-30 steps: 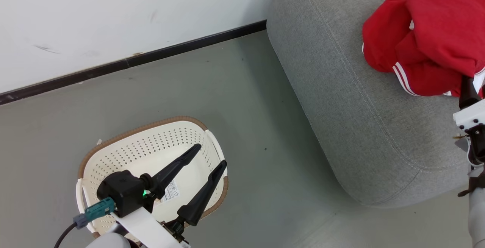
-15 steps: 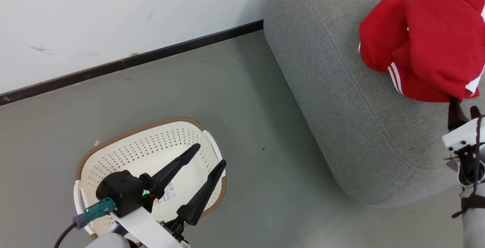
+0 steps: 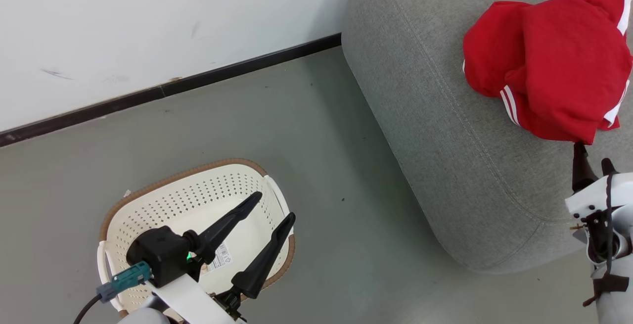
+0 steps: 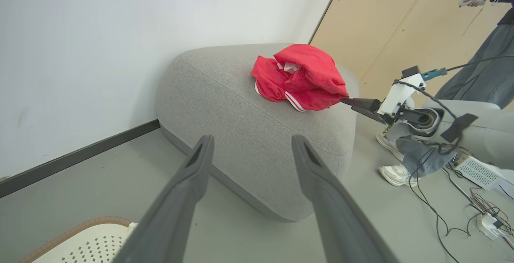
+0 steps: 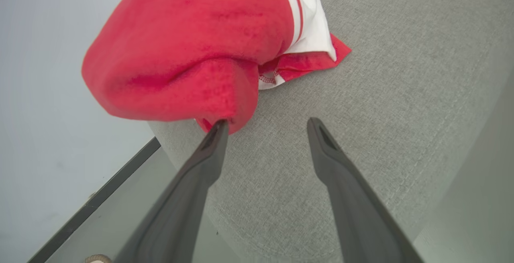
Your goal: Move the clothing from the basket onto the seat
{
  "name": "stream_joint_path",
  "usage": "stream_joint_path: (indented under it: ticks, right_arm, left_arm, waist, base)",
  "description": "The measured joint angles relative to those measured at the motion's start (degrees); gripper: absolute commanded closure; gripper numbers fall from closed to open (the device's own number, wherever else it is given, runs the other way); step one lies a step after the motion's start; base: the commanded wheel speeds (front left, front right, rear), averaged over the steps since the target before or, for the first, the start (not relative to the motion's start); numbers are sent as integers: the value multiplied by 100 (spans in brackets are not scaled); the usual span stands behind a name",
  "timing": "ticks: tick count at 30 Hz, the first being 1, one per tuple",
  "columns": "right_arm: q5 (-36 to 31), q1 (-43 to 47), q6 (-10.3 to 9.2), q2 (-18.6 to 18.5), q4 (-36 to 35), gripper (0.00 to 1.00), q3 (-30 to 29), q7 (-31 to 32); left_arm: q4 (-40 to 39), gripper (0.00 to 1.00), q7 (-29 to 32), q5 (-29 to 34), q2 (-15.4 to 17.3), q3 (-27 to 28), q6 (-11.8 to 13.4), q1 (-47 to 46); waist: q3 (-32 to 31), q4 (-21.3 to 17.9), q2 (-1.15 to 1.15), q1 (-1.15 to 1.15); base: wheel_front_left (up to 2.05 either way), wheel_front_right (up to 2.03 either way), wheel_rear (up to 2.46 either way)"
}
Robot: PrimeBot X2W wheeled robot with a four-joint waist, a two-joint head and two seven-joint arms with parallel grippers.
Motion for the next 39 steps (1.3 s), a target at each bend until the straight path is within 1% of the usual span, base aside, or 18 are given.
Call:
stream_joint_path:
  ticks: [8,13,25,34,39]
  right_arm:
    - [135,137,0,167,-30,0,586,-148]
    - [256,255,0,255,-105,0,1088,-202]
    - [492,316,0,303,-345,0,2329,-352]
    - [476,272,0,294,-567,0,3065,-509]
    - [313,217,0,285,-694,0,3533,-608]
  left_arm:
    - [11,0,-43,0,-55,-1,25,6]
    - [45,0,-53,-9,-70,10,26,15]
    - [178,0,-179,-51,-181,134,70,51]
    - [324,0,-298,-116,-199,381,233,202]
    - [421,0,-355,-198,-229,606,328,312]
  waist:
    - [-42,61,0,0]
    - [-85,123,0,0]
    - [-232,377,0,0]
    - [-348,644,0,0]
    - [-430,842,0,0]
  base:
    - [0,0,0]
    - [0,0,0]
    - [0,0,0]
    - [0,0,0]
    - [0,0,0]
